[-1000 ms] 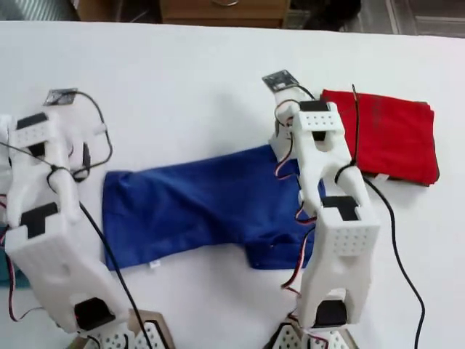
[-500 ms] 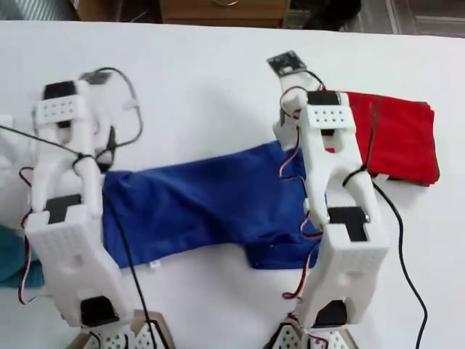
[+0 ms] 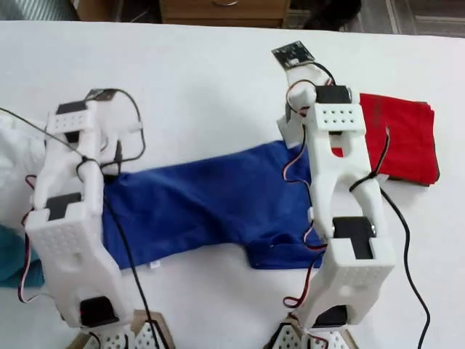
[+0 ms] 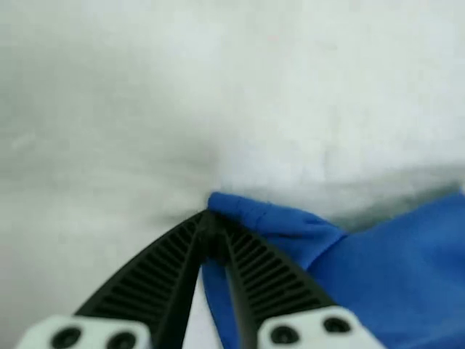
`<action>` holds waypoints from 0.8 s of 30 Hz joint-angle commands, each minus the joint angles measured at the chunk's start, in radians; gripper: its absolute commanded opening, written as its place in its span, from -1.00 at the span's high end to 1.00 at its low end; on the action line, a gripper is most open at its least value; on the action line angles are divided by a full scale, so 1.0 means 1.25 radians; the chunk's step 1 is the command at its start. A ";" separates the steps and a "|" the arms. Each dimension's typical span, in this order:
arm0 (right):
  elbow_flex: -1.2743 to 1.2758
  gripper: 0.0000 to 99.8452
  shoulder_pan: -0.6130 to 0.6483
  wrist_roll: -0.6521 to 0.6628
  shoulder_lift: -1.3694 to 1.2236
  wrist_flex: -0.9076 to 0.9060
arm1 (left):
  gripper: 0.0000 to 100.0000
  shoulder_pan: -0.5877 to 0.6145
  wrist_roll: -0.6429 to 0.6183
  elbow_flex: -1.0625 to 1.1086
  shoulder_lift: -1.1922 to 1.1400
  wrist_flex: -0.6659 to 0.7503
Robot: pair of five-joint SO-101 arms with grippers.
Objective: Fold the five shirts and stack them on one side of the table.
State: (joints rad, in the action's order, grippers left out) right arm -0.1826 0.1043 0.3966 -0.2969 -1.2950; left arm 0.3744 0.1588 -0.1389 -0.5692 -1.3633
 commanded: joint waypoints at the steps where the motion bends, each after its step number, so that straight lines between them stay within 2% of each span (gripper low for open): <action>1: -0.032 0.96 -0.006 -0.001 -0.024 -0.002 | 0.95 0.074 -0.006 -0.026 0.005 0.001; 4: -0.033 0.96 -0.002 -0.001 -0.061 0.010 | 0.95 0.106 0.000 -0.045 0.001 -0.016; 10: -0.037 0.96 -0.002 -0.001 -0.056 0.025 | 0.95 0.106 0.001 -0.098 0.005 -0.065; 17: 0.034 0.96 0.007 -0.001 0.084 0.002 | 0.95 0.065 0.039 -0.250 0.029 -0.287; 20: 0.149 0.96 0.023 0.000 0.180 0.030 | 0.95 0.047 0.059 -0.199 0.115 -0.287; 24: 0.357 0.96 0.041 0.000 0.285 0.145 | 0.95 -0.015 0.091 0.029 0.282 -0.223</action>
State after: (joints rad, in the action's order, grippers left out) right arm 0.1181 0.1427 0.3966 -0.0698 -1.2014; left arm 0.4204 0.2509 -0.2723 -0.3989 -1.6947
